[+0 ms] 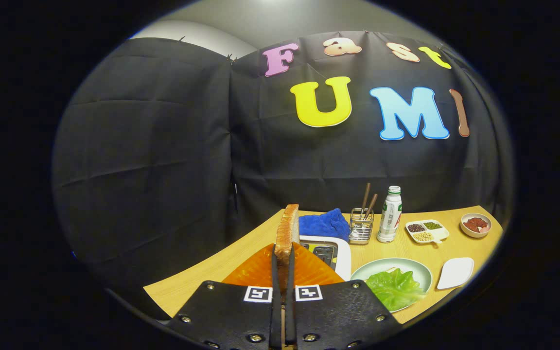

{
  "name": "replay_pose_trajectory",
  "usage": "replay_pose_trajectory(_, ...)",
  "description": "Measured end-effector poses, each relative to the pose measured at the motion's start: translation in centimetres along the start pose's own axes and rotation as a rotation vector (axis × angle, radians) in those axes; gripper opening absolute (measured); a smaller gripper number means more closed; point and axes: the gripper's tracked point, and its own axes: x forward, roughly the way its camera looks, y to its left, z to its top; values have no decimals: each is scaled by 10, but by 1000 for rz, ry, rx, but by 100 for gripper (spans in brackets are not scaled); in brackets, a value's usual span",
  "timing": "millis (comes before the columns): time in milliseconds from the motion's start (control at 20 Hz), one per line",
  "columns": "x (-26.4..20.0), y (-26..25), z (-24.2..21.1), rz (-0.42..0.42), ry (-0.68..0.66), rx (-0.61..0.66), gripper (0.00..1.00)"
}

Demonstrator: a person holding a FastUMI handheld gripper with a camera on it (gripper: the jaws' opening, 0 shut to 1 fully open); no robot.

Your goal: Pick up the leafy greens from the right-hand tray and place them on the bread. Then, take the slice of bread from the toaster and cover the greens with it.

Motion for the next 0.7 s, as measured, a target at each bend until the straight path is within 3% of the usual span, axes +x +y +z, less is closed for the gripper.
replay_pose_trajectory(450,-33,-25,53,4,-94,16,3)
replay_pose_trajectory(700,-56,-65,54,-43,-111,4,3)
